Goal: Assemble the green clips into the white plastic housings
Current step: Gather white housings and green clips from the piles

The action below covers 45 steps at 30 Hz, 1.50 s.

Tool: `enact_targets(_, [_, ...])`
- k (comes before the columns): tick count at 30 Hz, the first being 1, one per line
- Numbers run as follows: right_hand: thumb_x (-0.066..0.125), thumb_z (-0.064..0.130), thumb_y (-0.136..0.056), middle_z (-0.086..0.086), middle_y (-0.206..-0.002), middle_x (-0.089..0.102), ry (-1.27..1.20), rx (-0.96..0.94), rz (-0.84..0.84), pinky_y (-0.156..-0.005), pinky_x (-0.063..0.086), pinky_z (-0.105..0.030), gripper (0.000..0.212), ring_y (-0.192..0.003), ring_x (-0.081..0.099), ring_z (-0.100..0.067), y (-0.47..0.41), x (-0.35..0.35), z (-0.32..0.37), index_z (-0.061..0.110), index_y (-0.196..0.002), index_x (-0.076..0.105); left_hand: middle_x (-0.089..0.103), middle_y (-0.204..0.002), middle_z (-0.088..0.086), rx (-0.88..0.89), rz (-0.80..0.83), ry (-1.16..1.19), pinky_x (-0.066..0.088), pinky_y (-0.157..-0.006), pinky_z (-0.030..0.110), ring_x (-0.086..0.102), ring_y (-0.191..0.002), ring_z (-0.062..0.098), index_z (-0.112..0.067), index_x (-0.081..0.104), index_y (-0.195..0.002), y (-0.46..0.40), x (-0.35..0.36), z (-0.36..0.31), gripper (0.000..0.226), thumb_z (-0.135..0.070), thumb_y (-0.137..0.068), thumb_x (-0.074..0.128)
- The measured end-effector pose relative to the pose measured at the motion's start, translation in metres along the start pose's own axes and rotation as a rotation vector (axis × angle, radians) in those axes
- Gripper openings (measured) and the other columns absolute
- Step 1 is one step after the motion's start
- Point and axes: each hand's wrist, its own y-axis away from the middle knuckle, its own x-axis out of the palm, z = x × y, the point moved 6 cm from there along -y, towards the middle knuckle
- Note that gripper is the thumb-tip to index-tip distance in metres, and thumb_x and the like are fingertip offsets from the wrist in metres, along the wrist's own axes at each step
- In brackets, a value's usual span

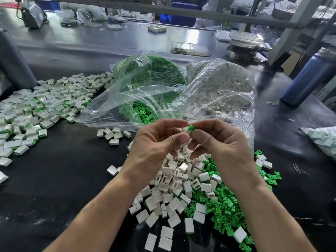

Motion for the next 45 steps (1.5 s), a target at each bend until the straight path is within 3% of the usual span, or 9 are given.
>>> enact_targets(8, [0.074,0.019,-0.087,-0.013,-0.092,0.078,-0.017,-0.002,-0.036,-0.066,0.064,-0.038,0.015,-0.078,0.075,-0.032,0.0004,-0.0006,-0.0005,0.014,-0.101,0.077,0.079,-0.096,0.008,0.009,-0.020,0.018,0.058,-0.072,0.023,0.073,-0.082,0.018,-0.011,0.075,-0.112,0.0004,0.0003,0.0022,0.028,-0.014,-0.084,0.077])
enact_targets(13, [0.072,0.005,-0.093,-0.013,-0.089,0.078,0.010,-0.013,-0.097,-0.065,0.064,-0.037,0.013,-0.072,0.072,-0.028,-0.0003,-0.0036,-0.0020,0.011,-0.104,0.074,0.079,-0.097,0.010,0.006,-0.044,0.082,0.060,-0.073,0.027,0.076,-0.084,0.024,-0.010,0.072,-0.114,0.0001,0.0005,0.0041,0.027,-0.014,-0.088,0.073])
enact_targets(18, [0.074,0.003,-0.091,-0.011,-0.085,0.077,-0.006,-0.007,-0.146,-0.064,0.063,-0.032,0.015,-0.069,0.073,-0.026,-0.0003,-0.0042,-0.0015,0.008,-0.104,0.072,0.080,-0.098,0.008,0.016,-0.061,0.095,0.060,-0.073,0.025,0.077,-0.087,0.022,-0.013,0.072,-0.114,0.0002,0.0009,0.0051,0.028,-0.017,-0.086,0.075])
enact_targets(25, [0.075,0.003,-0.089,-0.015,-0.085,0.078,0.001,0.014,-0.148,-0.066,0.064,-0.035,0.013,-0.070,0.074,-0.029,0.0009,-0.0041,-0.0011,0.006,-0.102,0.073,0.079,-0.096,0.008,0.021,-0.070,0.077,0.059,-0.072,0.023,0.075,-0.087,0.021,-0.014,0.074,-0.112,-0.0002,-0.0010,0.0062,0.029,-0.020,-0.084,0.076])
enact_targets(31, [0.075,0.001,-0.088,-0.015,-0.080,0.077,-0.008,0.025,-0.149,-0.063,0.063,-0.030,0.012,-0.066,0.073,-0.026,0.0017,-0.0059,-0.0002,0.003,-0.100,0.073,0.078,-0.094,-0.003,0.046,-0.066,-0.025,0.057,-0.069,0.021,0.069,-0.083,0.008,-0.019,0.076,-0.106,0.0006,-0.0017,0.0048,0.025,-0.021,-0.082,0.078])
enact_targets(35, [0.077,0.002,-0.086,-0.013,-0.079,0.077,0.041,0.024,-0.127,-0.063,0.062,-0.030,0.012,-0.067,0.074,-0.025,0.0015,-0.0044,-0.0007,0.006,-0.098,0.075,0.078,-0.098,-0.002,0.094,-0.084,-0.091,0.058,-0.071,0.023,0.072,-0.086,0.012,-0.024,0.075,-0.104,0.0008,-0.0009,0.0043,0.021,-0.022,-0.084,0.077])
enact_targets(41, [0.078,0.005,-0.087,-0.010,-0.081,0.077,0.133,0.052,-0.061,-0.064,0.063,-0.033,0.012,-0.069,0.074,-0.026,0.0011,-0.0048,-0.0034,0.010,-0.098,0.077,0.077,-0.101,-0.008,0.148,-0.087,-0.237,0.058,-0.077,0.021,0.073,-0.092,0.009,-0.028,0.076,-0.110,0.0008,-0.0037,0.0067,0.027,-0.006,-0.095,0.070])
enact_targets(45, [0.077,0.002,-0.089,-0.011,-0.080,0.077,0.141,0.068,-0.053,-0.064,0.063,-0.035,0.013,-0.068,0.073,-0.028,0.0005,-0.0057,-0.0054,0.011,-0.098,0.078,0.077,-0.105,-0.011,0.159,-0.073,-0.322,0.057,-0.083,0.022,0.073,-0.097,0.008,-0.026,0.076,-0.116,-0.0003,-0.0037,0.0063,0.027,-0.011,-0.095,0.071])
